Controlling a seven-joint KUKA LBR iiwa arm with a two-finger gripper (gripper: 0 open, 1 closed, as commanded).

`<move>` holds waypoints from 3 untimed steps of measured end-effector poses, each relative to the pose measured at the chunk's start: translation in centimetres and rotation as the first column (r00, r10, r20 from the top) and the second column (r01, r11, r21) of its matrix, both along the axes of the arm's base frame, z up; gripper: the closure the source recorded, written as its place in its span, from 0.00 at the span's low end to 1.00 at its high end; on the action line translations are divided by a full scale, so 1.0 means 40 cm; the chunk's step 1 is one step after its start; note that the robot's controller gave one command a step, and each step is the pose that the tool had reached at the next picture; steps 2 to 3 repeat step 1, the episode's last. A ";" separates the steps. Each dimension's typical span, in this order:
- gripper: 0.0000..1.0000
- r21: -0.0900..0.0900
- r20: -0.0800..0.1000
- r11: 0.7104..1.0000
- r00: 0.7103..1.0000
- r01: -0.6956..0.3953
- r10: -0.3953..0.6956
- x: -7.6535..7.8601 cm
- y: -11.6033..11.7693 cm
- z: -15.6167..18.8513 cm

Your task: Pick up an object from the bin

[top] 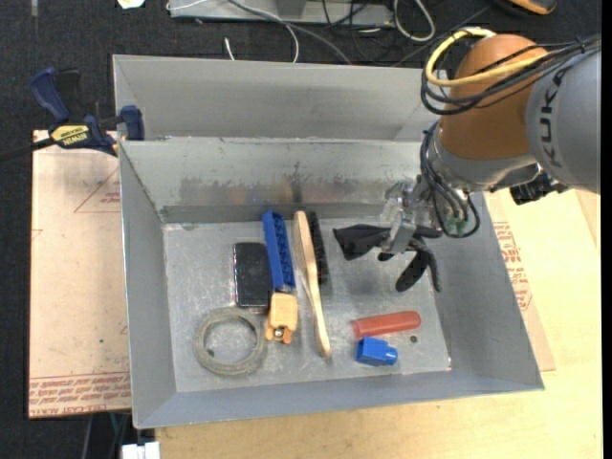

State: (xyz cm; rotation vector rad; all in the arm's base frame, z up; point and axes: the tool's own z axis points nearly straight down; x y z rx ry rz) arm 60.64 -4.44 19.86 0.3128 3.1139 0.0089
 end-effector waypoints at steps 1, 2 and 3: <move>1.00 -0.001 0.010 1.000 1.000 -0.001 0.001 0.005 0.000 0.065; 1.00 -0.001 0.010 1.000 1.000 -0.001 0.001 0.005 0.000 0.065; 1.00 -0.001 0.010 1.000 1.000 -0.001 0.001 0.005 0.000 0.065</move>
Offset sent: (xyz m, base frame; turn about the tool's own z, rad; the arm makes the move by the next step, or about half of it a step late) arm 0.0017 0.0001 0.0300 -0.0006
